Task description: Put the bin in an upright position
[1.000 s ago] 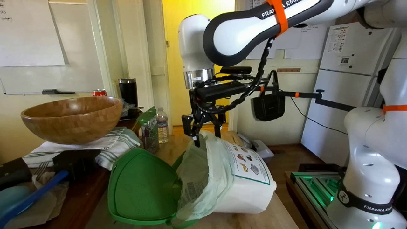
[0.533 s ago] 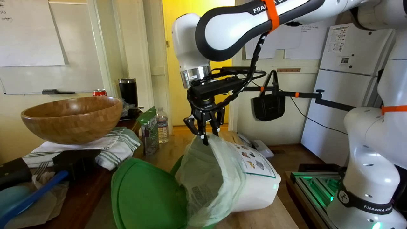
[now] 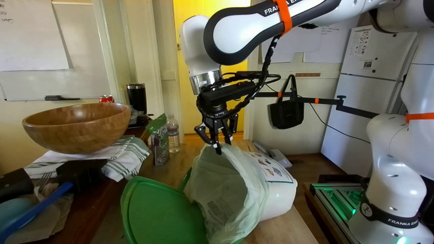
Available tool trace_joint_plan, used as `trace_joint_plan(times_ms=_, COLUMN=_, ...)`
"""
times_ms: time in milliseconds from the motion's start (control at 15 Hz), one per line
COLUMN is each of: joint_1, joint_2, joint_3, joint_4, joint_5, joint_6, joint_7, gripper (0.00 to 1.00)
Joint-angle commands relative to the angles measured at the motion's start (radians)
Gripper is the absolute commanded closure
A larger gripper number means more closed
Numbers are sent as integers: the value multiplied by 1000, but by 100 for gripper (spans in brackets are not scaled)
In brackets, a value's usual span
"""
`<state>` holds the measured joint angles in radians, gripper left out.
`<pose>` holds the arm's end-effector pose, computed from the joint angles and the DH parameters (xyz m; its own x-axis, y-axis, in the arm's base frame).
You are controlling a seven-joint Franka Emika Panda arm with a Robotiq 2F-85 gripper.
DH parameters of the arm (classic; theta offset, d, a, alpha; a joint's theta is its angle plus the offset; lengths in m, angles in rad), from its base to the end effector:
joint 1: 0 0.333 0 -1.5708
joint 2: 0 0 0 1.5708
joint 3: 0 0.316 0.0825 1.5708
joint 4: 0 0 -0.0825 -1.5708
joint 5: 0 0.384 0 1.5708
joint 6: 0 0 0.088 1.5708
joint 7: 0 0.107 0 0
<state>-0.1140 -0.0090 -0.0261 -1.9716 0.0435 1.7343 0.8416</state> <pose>0.5230 -0.0698 0.4553 0.5256 -0.8312 -0.1810 -0.8224 -0.5510 0.1419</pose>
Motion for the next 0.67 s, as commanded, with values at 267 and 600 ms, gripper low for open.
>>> trace_joint_plan(times_ms=267, joint_1=29, joint_2=-100, joint_3=-11, joint_4=-107, joint_5=38, joint_6=128, joint_7=-72, gripper=90)
trace_joint_plan(times_ms=600, joint_1=26, joint_2=-194, joint_3=-19, joint_4=-239, joint_5=103, joint_6=268, joint_7=-205, gripper=90)
